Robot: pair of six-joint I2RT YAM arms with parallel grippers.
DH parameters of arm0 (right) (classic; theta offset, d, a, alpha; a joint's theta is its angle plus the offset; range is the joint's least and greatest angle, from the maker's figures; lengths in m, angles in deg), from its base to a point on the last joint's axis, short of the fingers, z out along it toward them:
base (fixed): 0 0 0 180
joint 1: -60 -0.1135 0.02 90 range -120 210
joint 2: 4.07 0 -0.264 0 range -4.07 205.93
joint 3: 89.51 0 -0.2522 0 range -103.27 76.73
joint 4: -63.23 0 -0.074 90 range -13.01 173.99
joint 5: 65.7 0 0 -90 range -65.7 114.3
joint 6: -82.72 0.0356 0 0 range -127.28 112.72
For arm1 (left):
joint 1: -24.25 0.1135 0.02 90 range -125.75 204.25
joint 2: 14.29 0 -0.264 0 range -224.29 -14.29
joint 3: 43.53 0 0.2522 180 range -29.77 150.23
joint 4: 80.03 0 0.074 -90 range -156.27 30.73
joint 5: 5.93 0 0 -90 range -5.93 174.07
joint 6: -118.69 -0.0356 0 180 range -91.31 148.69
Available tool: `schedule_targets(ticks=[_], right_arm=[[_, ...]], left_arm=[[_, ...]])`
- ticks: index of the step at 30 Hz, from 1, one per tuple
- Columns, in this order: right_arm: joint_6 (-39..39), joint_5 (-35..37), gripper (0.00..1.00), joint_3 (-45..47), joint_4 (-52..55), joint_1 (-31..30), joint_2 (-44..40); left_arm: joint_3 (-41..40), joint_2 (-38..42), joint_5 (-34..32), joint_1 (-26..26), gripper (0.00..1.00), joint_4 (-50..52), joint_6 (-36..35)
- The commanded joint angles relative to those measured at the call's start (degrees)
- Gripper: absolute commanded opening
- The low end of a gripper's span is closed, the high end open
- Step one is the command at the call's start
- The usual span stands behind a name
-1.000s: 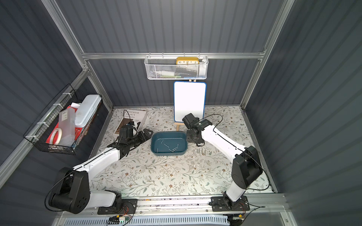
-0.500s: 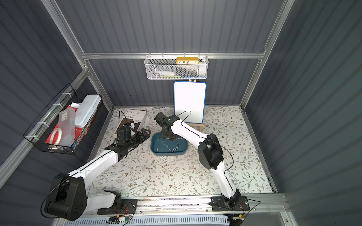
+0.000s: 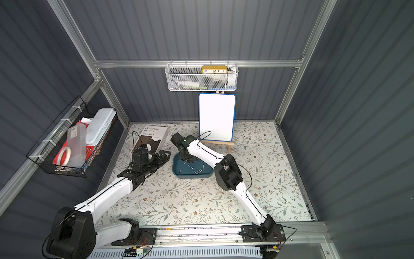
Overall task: Take out the screws from the storage box
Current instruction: Pick up the screw from the storage box.
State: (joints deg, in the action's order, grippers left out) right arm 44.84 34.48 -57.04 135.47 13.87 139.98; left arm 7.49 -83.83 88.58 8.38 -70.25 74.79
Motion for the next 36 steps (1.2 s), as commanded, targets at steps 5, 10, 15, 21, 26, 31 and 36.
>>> schedule_targets(ticks=[5,10,15,21,26,31,36], right_arm=[[1.5,1.0,0.29,-6.1,1.6,-0.7,4.7],[1.7,2.9,0.27,-6.3,1.3,-1.0,5.6],[1.5,2.3,0.25,-7.4,1.2,-1.1,7.3],[1.4,1.5,0.22,-11.2,3.0,-1.1,10.4],[0.9,1.5,0.13,-11.3,3.9,-1.1,11.0],[-0.1,0.7,0.1,-11.7,7.1,-1.2,11.7],[-2.3,2.0,0.06,-11.6,11.2,-1.4,11.4]], left_arm=[[-1.1,2.2,-1.2,-0.1,0.92,1.0,1.5],[-1.1,3.1,-1.9,-0.1,0.91,1.4,1.9],[-1.6,3.8,-2.4,-0.1,0.92,1.6,2.3],[-2.1,5.3,-3.2,-0.1,0.92,2.1,3.3],[-1.5,5.3,-4.4,-0.1,0.92,3.3,3.7],[-1.0,5.7,-5.1,-0.1,0.92,3.9,4.0],[-1.8,6.4,-5.5,-0.1,0.92,3.8,4.9]])
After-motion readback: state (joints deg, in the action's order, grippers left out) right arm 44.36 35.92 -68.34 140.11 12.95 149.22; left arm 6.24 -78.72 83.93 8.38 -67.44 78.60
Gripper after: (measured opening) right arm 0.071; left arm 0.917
